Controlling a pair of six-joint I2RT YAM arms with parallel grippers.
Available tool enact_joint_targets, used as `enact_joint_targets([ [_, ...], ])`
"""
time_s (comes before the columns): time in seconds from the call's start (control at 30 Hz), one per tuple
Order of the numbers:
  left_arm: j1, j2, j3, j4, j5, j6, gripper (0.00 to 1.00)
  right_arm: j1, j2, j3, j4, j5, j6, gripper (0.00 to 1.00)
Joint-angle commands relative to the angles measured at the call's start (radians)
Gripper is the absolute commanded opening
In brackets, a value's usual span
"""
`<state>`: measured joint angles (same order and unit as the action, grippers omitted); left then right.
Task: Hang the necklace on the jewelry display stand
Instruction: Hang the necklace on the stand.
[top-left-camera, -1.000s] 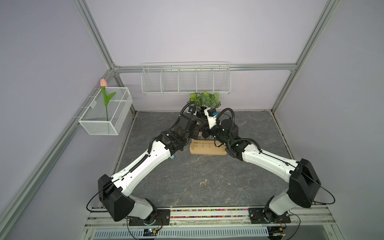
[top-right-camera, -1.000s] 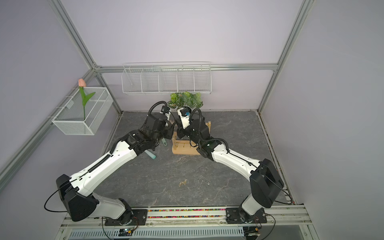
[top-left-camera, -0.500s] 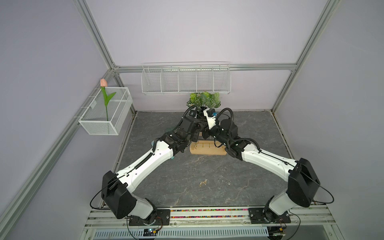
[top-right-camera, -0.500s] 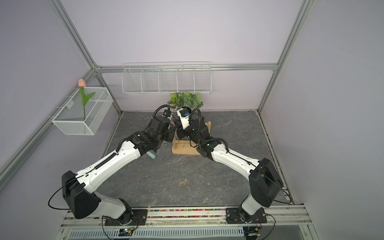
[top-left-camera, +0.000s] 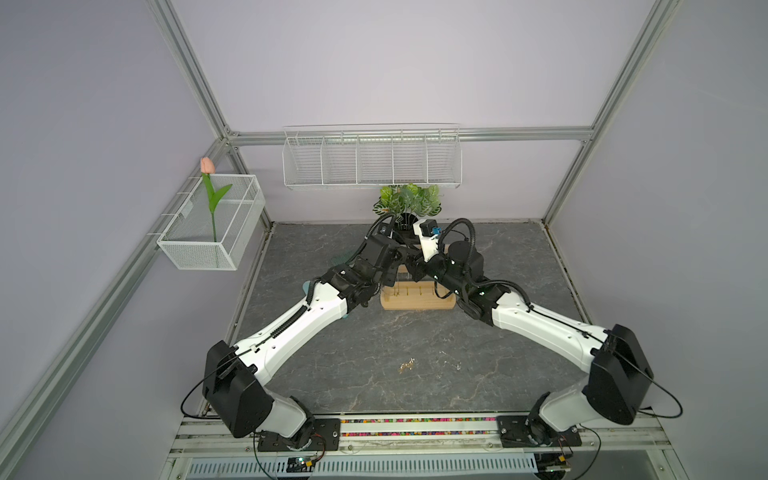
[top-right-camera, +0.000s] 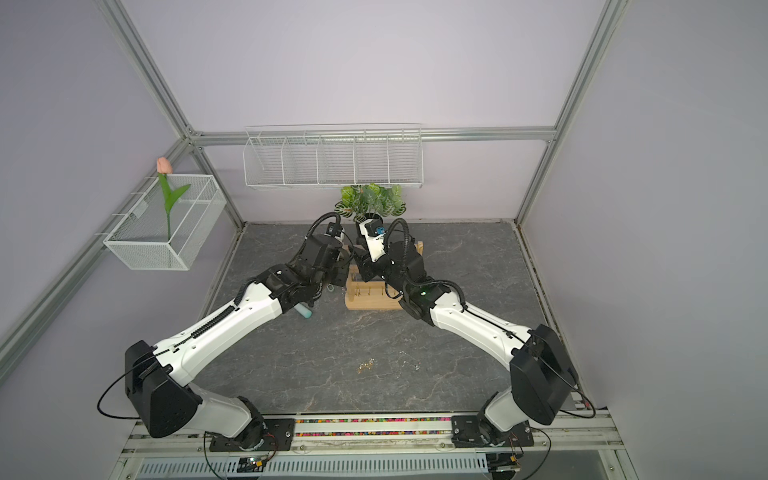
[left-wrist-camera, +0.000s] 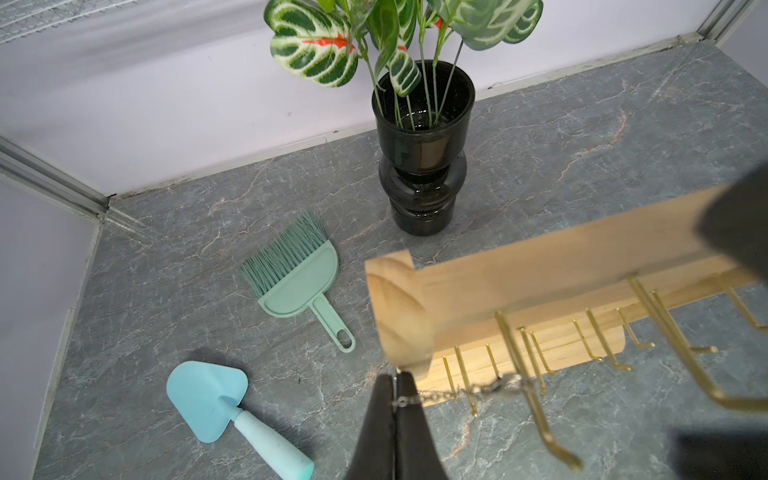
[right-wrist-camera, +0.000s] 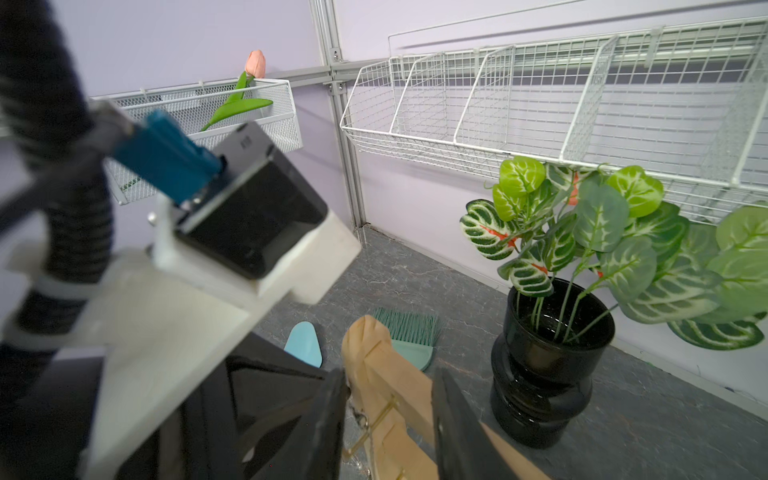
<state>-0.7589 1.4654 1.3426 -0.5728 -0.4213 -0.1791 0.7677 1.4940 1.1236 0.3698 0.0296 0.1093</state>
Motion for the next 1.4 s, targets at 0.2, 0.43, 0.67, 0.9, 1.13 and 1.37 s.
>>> enact_joint_targets([
  [0.2,0.006,-0.012,-0.024,0.018,0.003,-0.03,0.0,-0.024,-0.128,-0.095,-0.079,-0.021,0.048,0.51],
  [0.43,0.006,-0.026,-0.03,0.017,0.016,-0.037,0.0,-0.024,-0.194,-0.291,-0.015,-0.007,0.143,0.48],
  [0.67,0.006,-0.036,-0.027,0.017,0.028,-0.036,0.0,-0.023,-0.099,-0.425,0.22,-0.039,0.262,0.43],
  [0.9,0.006,-0.036,-0.022,0.013,0.041,-0.041,0.0,-0.013,0.064,-0.461,0.435,-0.03,0.297,0.43],
  [1.13,0.006,-0.046,-0.027,0.013,0.039,-0.042,0.0,-0.006,0.24,-0.451,0.661,-0.041,0.336,0.43],
  [1.37,0.007,-0.06,-0.028,0.012,0.041,-0.042,0.0,0.004,0.339,-0.424,0.774,-0.029,0.356,0.45],
])
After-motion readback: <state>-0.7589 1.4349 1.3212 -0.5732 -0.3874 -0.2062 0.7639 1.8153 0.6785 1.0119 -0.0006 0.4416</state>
